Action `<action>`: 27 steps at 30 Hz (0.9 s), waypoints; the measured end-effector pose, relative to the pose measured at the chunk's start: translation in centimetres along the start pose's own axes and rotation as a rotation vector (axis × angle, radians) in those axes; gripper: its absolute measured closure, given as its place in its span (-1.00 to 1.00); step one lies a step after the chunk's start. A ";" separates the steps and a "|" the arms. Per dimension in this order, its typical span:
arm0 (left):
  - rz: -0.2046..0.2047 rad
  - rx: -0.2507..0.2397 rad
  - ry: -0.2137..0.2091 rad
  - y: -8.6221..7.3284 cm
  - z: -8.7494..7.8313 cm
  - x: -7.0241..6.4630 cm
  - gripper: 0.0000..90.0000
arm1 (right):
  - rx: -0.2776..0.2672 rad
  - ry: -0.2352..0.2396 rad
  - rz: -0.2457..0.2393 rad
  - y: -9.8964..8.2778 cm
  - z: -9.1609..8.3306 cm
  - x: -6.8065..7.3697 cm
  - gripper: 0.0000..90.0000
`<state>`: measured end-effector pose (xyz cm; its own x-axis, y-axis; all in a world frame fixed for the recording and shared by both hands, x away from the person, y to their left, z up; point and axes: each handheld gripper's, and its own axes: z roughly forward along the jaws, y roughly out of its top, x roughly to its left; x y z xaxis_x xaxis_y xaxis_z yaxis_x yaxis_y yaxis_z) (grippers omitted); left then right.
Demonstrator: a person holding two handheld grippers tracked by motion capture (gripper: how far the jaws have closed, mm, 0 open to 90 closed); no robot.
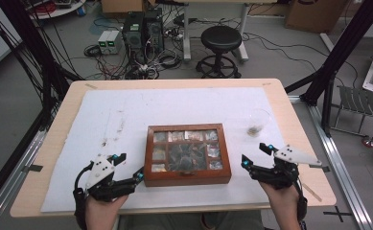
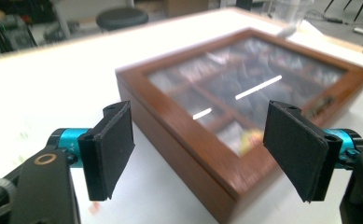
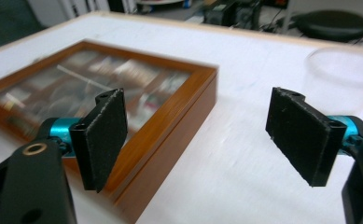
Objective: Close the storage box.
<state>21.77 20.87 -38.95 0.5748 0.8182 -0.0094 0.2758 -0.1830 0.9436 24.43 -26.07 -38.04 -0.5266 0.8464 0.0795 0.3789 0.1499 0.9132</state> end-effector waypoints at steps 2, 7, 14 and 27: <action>0.021 -0.019 0.032 0.7 0.1 0.5 -0.47 | -0.020 -0.017 0.009 0.7 0.1 -0.4 -0.53; 0.022 -0.050 0.083 1.5 -0.1 1.5 -0.47 | -0.050 -0.048 0.024 0.9 0.0 -0.8 -0.54; -0.022 -0.057 0.136 0.7 -1.0 2.4 -0.47 | -0.033 -0.072 0.007 0.2 -0.9 -1.1 -0.54; -0.055 -0.067 0.155 -0.6 -1.6 2.7 -0.47 | -0.017 -0.100 0.014 -0.6 -0.8 -1.4 -0.54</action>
<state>21.97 24.03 -39.01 0.4332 0.9012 -0.0155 0.2483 -0.1028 0.9632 24.29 -27.72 -38.39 -0.4426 0.8952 0.0529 0.3723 0.1297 0.9190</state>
